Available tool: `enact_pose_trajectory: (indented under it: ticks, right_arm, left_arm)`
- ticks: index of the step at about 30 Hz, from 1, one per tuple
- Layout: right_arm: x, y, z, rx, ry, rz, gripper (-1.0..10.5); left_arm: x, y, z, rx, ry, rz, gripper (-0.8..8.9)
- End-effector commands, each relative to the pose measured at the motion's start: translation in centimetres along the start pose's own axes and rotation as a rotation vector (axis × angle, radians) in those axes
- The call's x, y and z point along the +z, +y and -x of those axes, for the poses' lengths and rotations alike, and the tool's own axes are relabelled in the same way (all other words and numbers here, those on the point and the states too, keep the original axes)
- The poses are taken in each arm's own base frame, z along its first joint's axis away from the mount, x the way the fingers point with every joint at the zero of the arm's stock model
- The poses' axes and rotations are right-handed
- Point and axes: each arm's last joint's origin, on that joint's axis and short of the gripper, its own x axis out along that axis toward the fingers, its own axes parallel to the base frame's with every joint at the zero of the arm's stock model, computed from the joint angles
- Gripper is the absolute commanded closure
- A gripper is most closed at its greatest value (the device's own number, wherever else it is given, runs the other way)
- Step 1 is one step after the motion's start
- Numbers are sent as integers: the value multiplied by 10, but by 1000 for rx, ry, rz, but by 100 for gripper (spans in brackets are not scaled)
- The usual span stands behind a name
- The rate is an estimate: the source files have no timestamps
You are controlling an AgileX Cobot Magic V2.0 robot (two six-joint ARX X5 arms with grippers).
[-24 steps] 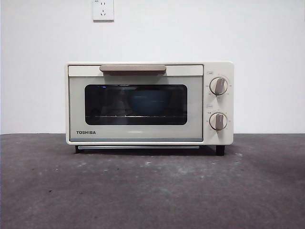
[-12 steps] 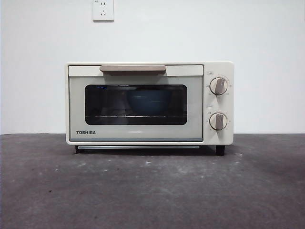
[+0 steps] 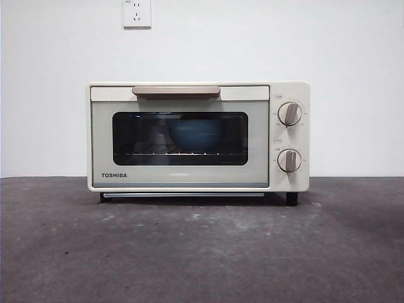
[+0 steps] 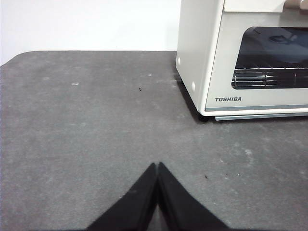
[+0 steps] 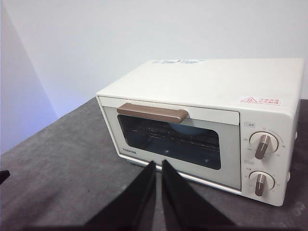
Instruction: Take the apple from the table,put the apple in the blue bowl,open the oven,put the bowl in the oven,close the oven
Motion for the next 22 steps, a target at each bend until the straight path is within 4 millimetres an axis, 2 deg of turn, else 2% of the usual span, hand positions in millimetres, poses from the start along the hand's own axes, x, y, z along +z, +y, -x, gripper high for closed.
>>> enact_pose_trajectory:
  ticks: [1, 14, 18, 22]
  right_arm:
    - [3, 2, 0, 9, -11, 6, 944]
    - [4, 1, 2, -14, -22, 27, 944]
    - [10, -12, 9, -90, -69, 47, 944]
    - [12, -27, 12, -56, -52, 93, 944]
  left_arm:
    - [-8, 1, -2, 6, 23, 10, 806]
    - [-8, 1, -2, 6, 23, 10, 806]
    - [-8, 1, -2, 6, 23, 10, 806]
    - [-8, 1, -2, 6, 23, 10, 806]
